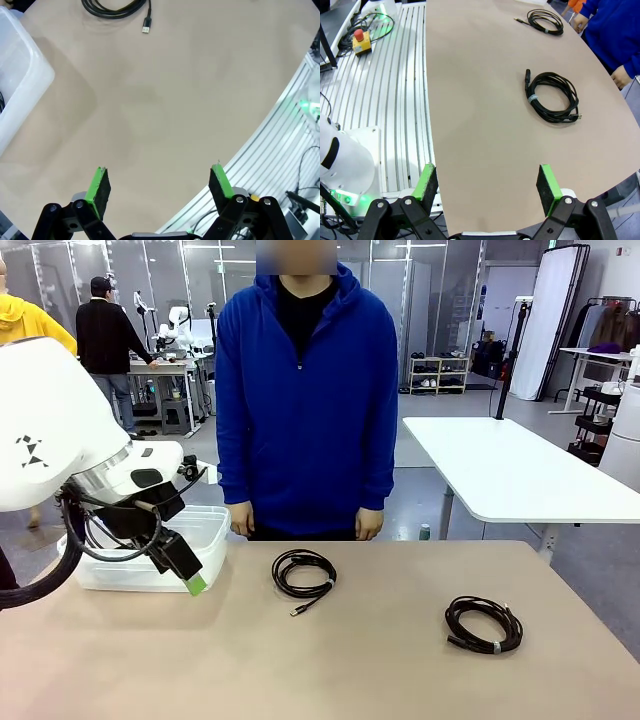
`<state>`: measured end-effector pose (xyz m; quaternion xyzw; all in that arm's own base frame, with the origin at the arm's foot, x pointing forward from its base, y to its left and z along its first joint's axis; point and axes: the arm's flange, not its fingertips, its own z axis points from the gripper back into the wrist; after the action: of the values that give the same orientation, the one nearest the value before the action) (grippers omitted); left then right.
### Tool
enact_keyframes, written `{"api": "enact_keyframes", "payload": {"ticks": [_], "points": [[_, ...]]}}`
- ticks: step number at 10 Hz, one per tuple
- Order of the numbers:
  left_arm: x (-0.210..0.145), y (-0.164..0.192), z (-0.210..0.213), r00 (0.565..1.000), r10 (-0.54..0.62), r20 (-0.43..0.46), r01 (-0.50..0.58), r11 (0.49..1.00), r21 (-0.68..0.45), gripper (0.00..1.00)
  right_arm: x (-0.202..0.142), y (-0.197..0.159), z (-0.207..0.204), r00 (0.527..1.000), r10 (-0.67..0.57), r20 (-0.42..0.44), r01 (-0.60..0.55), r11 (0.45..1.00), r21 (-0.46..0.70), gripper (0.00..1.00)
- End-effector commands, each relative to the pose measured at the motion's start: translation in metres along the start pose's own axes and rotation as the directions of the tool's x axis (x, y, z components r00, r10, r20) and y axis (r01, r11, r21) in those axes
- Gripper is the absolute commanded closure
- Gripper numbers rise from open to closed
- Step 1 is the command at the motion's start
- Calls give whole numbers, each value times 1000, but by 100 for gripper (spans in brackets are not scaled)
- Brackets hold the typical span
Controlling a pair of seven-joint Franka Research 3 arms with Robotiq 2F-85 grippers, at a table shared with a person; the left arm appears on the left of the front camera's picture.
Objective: Organize and store the cables.
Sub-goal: Place the USB Extension Cable into the Organizing box.
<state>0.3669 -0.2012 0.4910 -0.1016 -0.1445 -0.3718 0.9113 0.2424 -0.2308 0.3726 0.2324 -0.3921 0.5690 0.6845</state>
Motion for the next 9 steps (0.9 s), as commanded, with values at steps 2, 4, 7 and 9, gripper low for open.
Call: {"api": "enact_keyframes", "payload": {"ticks": [2,4,7,9], "points": [[0,0,0,1000,0,0,0,1000,0,0,3,1,-2,1000,-27,3,27,1000,-12,0],[30,5,-24,1000,15,15,-14,998,-62,0,3,1,-2,1000,-27,3,27,1000,-12,0],[94,-10,-34,999,33,-26,-31,995,97,0,3,1,-2,1000,-27,3,27,1000,-12,0],[144,-17,-63,993,80,-85,-73,995,74,0,3,1,-2,1000,-27,3,27,1000,-12,0]]}}
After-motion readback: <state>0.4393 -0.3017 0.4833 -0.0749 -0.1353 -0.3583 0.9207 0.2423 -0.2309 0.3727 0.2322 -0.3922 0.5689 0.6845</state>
